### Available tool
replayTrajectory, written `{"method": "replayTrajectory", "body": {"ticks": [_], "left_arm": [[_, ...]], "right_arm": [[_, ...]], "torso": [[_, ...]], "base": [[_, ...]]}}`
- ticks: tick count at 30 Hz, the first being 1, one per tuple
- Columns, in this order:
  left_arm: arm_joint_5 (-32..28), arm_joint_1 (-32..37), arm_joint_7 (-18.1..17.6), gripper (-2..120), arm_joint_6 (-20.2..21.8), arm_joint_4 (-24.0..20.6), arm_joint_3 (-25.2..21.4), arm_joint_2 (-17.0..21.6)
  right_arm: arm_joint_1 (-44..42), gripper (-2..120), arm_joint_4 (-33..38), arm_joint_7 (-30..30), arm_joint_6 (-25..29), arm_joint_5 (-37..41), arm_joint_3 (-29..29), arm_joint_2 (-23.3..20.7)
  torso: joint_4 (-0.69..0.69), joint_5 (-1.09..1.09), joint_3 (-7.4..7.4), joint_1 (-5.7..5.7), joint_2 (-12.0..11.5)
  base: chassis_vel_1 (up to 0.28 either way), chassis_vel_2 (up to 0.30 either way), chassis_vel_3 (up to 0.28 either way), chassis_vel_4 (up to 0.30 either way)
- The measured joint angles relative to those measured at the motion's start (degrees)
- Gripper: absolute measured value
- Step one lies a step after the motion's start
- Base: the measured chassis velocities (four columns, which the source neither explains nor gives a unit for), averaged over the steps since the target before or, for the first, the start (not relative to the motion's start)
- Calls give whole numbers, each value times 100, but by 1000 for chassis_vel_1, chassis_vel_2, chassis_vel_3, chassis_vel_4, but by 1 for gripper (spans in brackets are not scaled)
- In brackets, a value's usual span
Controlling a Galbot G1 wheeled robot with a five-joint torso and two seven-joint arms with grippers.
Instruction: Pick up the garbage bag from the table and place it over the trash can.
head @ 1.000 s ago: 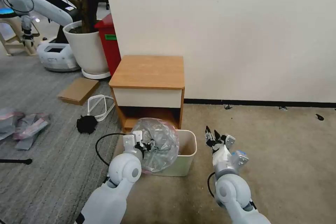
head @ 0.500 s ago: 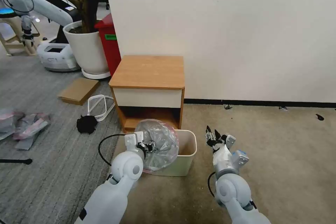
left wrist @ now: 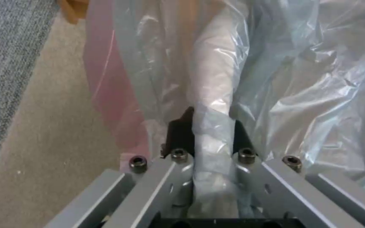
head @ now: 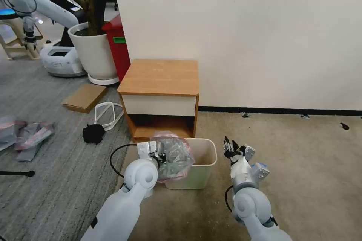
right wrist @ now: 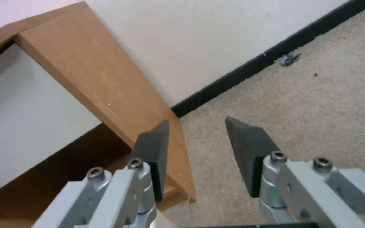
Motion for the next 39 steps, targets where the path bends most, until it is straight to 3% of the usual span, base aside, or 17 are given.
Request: {"method": "replayTrajectory", "body": {"ticks": [6,11,14,19,22,23,25,30,33,36,39], "left_arm": [[182,102,134,5,1,-118,-46,39],[509,215,481,5,1,-208,-158,95],[827,356,858,5,2,-279,-290,139],[1018,477,1196,5,2,-362,-426,205],[1215,587,1519,5,3,-484,-564,305],[1215,587,1519,5,3,-484,-564,305],[1275,675,1672,5,3,-591,-647,386],[1340,787,1847,5,3,-728,-770,499],[1400,857,1968,5,-14,-788,-825,564],[1577,974,2206,5,-155,-876,-905,638],[1749,1036,2347,5,-226,-903,-926,655]], "right_arm": [[-8,36,48,-54,8,2,2,-31],[-20,39,151,-139,27,7,-5,-120],[-29,52,297,-208,29,32,2,-262],[-101,66,516,-546,36,101,24,-591],[-216,82,790,-1233,108,138,-51,-1105],[-216,82,790,-1233,108,138,-51,-1105],[-269,91,935,-1777,194,126,-194,-1463],[-257,103,1102,-2202,246,128,-547,-1910],[-167,107,1246,-2240,202,296,-890,-2150],[235,111,1548,-2007,-254,1025,-1654,-2577],[473,112,1581,-1873,-485,1277,-1829,-2649]], "torso": [[0,1,0,0,0],[0,1,0,0,0],[1,1,0,0,0],[0,2,0,0,0],[0,1,0,0,0],[0,1,0,0,0],[1,1,0,0,0],[0,1,0,0,0],[1,1,0,0,0],[0,1,0,0,0],[1,0,0,0,0]], "base": [[0,0,0,0],[0,0,0,0],[0,0,0,0],[0,0,0,0],[0,0,0,0],[0,0,0,0],[0,0,0,0],[0,0,0,0],[0,0,0,0],[0,0,0,0],[0,0,0,0]]}}
